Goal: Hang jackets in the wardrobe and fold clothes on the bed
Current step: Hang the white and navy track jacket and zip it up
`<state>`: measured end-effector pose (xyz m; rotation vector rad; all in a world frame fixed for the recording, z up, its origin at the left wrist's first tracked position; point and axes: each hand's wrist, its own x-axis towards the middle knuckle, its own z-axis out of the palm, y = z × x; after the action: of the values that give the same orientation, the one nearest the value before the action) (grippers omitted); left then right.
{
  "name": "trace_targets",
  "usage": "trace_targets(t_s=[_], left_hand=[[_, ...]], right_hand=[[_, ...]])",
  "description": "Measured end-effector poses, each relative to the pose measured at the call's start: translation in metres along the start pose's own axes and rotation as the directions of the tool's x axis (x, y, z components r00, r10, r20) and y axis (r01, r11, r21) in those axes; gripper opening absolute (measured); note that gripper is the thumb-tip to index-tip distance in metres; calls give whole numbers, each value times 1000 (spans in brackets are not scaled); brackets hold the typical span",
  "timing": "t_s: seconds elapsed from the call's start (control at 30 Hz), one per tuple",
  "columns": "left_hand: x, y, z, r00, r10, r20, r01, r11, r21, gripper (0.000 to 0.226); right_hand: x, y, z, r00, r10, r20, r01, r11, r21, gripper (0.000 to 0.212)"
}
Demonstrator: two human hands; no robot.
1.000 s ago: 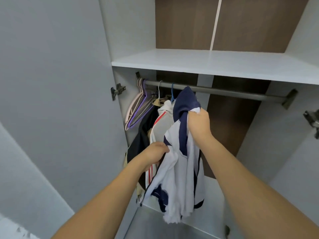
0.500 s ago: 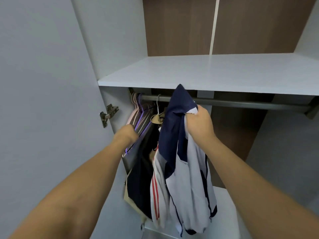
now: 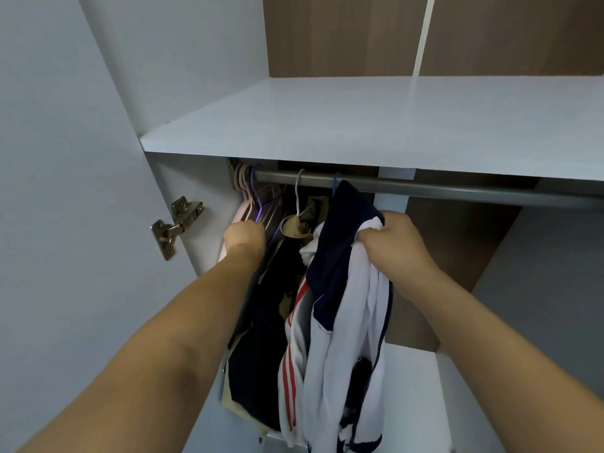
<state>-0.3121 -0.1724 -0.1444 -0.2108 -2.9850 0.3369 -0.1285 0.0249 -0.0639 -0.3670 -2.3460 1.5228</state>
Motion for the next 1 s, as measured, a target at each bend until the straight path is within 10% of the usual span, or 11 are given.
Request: trace_targets(t_s=[0.27,0.7,1.0], left_hand=[[-37,-15,-23,983,-152,-100,77,845,-529,35],[-271,3,-101,957,3,-290,-126,906,-405,18],[-340,15,-128,983,170,-74,-185,886,-425,20]], right_hand=[[4,1,-3,937,279,210,-276,960,-43,11],[-5,48,-10,923,355,146,-338,932,-131,37],[-17,62,-44,920,390,37,-388,921,-41,36]])
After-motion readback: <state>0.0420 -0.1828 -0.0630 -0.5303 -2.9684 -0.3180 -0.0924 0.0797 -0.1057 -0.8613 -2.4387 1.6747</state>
